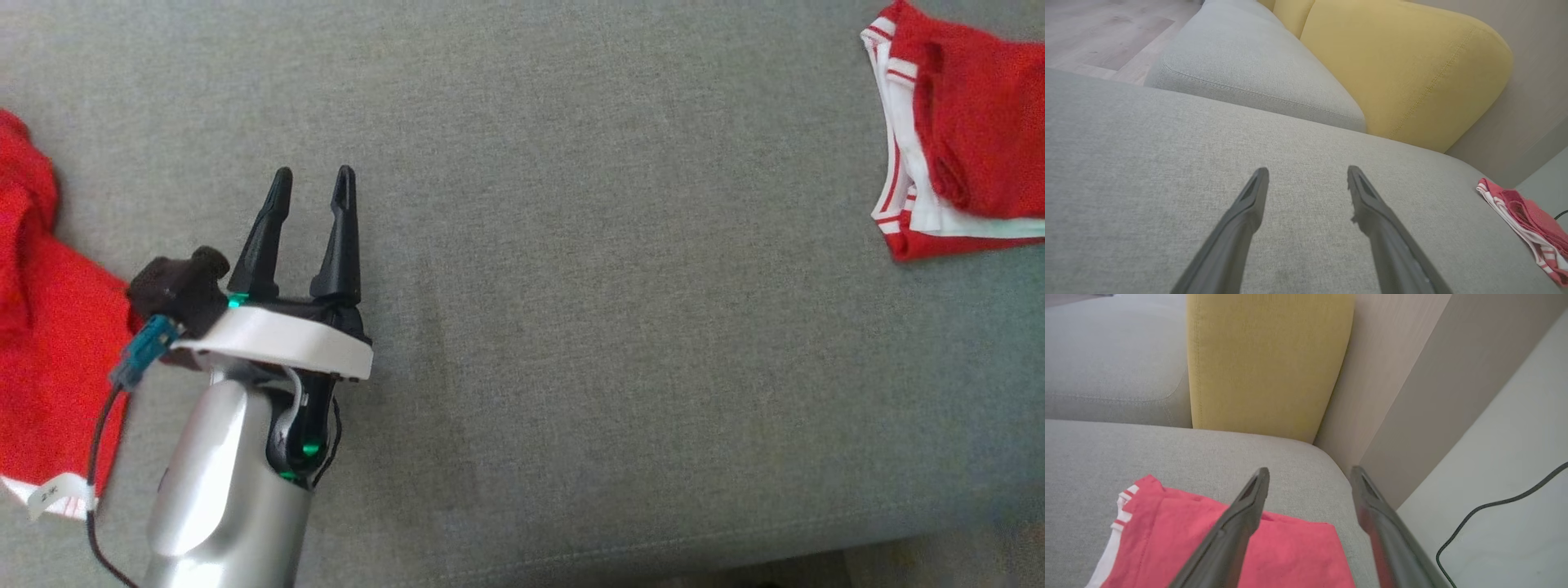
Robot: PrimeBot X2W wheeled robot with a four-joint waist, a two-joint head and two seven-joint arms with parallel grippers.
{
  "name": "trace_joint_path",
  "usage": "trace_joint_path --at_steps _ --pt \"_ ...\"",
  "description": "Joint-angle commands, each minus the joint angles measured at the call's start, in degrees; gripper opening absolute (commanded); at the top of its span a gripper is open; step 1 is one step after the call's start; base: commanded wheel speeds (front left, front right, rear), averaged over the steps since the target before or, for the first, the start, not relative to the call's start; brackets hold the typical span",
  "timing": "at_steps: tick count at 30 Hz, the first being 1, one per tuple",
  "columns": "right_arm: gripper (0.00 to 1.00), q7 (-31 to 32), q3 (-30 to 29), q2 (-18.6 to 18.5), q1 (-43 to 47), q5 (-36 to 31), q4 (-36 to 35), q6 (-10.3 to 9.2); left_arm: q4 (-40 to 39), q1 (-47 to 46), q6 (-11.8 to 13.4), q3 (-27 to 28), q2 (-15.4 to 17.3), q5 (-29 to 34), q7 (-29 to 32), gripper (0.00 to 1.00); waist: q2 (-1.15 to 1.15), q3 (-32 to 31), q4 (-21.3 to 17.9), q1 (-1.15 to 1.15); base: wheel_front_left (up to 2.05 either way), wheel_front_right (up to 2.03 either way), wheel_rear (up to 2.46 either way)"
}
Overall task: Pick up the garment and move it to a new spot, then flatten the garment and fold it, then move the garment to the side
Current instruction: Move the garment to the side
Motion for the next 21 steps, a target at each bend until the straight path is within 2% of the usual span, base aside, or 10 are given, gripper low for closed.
trace_joint_path --at_steps 1,7,21 --pt "1.0 -0.15 0.11 -0.76 -0.21 0.33 -2.53 -0.05 -1.69 -1.43 -0.06 1.65 0.67 -0.5 -0.69 1.0 0.0 -0.76 0.29 0.0 0.0 0.0 0.0" --pt "1.0 -0.86 2.38 3.47 0.7 0.68 -6.61 -0.05 -1.54 -0.33 0.41 1.79 0.67 -1.66 -0.69 1.0 0.0 -4.66 1.1 0.0 0.0 0.0 0.0" --pt "1.0 -4.52 9.13 18.39 9.8 1.63 -16.46 -0.05 -1.99 5.86 1.38 3.44 0.67 -2.98 -0.69 1.0 0.0 -15.21 3.99 0.0 0.0 0.0 0.0"
